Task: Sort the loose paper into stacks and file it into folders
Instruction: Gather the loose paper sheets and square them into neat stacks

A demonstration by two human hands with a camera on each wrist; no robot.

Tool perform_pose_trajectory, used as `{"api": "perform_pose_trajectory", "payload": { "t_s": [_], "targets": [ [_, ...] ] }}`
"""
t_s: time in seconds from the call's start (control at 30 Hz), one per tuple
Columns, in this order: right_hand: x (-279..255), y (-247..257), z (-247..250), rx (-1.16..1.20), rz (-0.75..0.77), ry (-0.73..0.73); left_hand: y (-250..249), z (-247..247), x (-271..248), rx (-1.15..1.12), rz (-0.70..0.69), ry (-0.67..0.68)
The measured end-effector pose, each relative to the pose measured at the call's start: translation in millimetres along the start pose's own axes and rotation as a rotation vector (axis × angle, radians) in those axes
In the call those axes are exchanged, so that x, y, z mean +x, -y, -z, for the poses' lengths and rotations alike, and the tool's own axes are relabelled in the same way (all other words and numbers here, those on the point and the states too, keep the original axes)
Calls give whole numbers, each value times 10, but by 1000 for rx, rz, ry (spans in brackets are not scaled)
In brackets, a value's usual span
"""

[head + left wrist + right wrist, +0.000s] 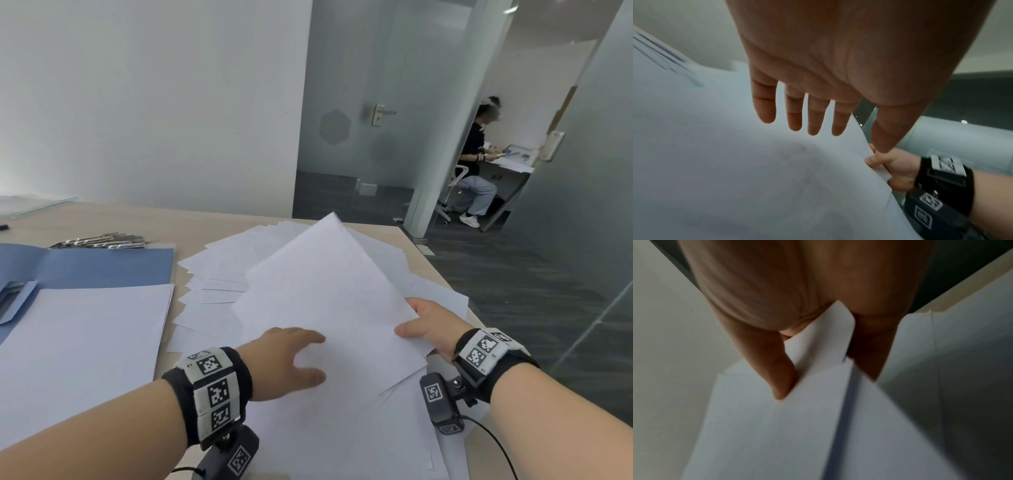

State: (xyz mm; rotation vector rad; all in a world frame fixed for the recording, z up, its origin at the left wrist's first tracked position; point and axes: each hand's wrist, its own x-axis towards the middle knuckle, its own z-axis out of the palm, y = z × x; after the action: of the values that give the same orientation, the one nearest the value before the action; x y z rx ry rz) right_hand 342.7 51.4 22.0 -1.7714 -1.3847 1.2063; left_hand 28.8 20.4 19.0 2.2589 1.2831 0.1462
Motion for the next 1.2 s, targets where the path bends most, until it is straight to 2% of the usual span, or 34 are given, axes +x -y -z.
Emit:
{"api": "perform_pose_trajectory", "payload": {
  "t_s": [0.17,0.3,0.4,0.53,0.63,0.87,1.07,1.2],
  "targets": [
    [-4,-94,207,256,-24,-172,153,154,-41,-174,71,-245],
    [29,-129,201,474,-69,-295,277,177,-23,-396,210,-411],
    [61,-169,104,446,-184,-338,350,132,3,-549,322,-392],
    [68,-227,-13,256,-351,-261,318,59,-5,-695,425,-305],
    [91,-252,-91,231,-388,-218,281,46,-5,-726,443,-289],
    [34,-148,-260,156,-355,-158,179,48,-75,-843,418,-301],
    [-31,-131,-189,485,-251,-252,226,-75,-18,-1184,513,-433],
    [-138,-49,-281,493,-132,-132,223,-29,21,-1454,548,-474]
  ]
}}
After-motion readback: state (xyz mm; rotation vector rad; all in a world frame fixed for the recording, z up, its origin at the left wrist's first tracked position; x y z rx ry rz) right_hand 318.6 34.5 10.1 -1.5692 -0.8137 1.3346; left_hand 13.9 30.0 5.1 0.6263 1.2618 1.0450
